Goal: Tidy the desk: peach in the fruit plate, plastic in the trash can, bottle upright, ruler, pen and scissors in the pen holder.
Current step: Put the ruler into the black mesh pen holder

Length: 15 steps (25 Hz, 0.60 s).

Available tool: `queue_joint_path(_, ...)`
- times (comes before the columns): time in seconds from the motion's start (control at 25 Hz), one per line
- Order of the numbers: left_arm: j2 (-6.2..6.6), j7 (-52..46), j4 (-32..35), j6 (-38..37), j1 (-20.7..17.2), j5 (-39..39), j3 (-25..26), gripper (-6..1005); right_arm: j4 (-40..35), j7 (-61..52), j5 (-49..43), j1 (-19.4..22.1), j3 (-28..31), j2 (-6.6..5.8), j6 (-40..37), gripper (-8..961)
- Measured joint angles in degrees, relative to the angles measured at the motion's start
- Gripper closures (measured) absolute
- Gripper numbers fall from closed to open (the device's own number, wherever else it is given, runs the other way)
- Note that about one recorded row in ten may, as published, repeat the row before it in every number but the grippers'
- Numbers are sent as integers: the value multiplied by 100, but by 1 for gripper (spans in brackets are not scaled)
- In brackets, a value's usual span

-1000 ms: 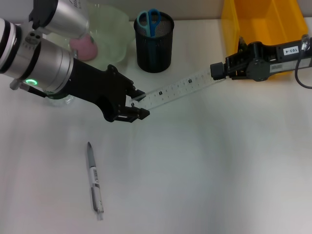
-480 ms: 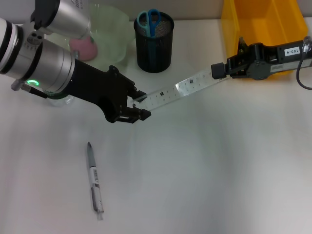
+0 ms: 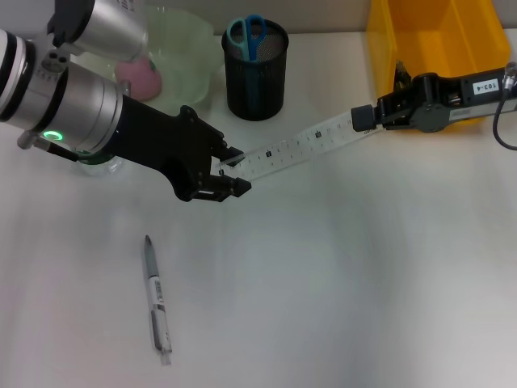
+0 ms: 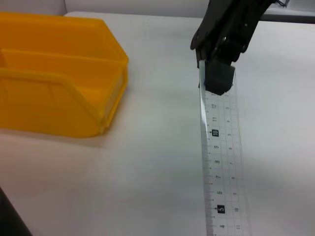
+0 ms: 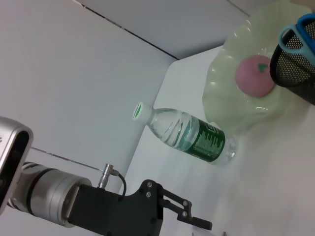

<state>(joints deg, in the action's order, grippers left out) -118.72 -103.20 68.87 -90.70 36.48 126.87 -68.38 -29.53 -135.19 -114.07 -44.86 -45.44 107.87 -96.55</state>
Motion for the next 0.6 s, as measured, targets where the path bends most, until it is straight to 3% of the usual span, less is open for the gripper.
queue_joint_path(0.6,2,45,32,-10,-41,-236,2,630,3,3,-2,13,40,6,-12,941)
